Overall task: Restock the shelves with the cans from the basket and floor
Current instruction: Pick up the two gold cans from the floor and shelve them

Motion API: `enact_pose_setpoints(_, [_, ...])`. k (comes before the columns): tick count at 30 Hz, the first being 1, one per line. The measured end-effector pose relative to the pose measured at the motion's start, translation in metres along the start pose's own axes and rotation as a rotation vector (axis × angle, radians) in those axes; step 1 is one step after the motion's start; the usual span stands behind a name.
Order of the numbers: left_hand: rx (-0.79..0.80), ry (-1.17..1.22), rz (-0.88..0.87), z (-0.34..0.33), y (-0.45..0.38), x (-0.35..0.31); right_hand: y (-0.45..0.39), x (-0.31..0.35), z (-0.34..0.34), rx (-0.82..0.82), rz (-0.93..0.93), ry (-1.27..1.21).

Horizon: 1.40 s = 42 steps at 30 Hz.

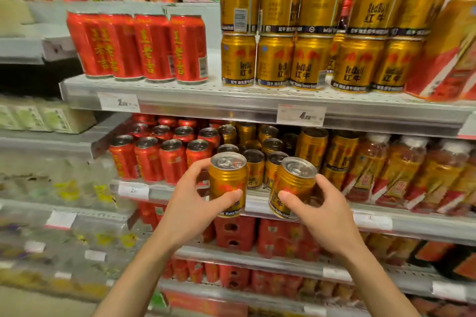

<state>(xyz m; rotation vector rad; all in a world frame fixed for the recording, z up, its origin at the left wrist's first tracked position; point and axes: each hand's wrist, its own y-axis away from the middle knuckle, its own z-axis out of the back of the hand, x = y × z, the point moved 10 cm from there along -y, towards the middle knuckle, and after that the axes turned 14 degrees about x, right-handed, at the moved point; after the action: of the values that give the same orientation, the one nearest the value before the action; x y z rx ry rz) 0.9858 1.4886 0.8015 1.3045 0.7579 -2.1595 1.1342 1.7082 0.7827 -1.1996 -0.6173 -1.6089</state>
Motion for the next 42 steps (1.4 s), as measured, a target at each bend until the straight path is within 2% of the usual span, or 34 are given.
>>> enact_pose_setpoints(8, [0.104,-0.079,-0.043,-0.003,-0.059,0.005,-0.033,-0.012,0.009,-0.03,-0.046,0.055])
enact_pose_setpoints(18, [0.279,-0.12,-0.09,-0.036,-0.136,-0.002,-0.024,-0.031,0.016,-0.095,-0.118,0.048])
enact_pose_setpoints(26, [0.32,-0.161,-0.043,-0.064,-0.172,0.001,-0.016,-0.05,0.028,-0.1,-0.18,0.048])
enact_pose_setpoints(33, [0.292,-0.241,0.094,-0.077,-0.182,0.021,-0.014,-0.058,0.034,-0.105,-0.179,0.045])
enact_pose_setpoints(42, [0.324,-0.236,0.036,-0.086,-0.182,0.011,-0.01,-0.065,0.036,-0.096,-0.199,0.043])
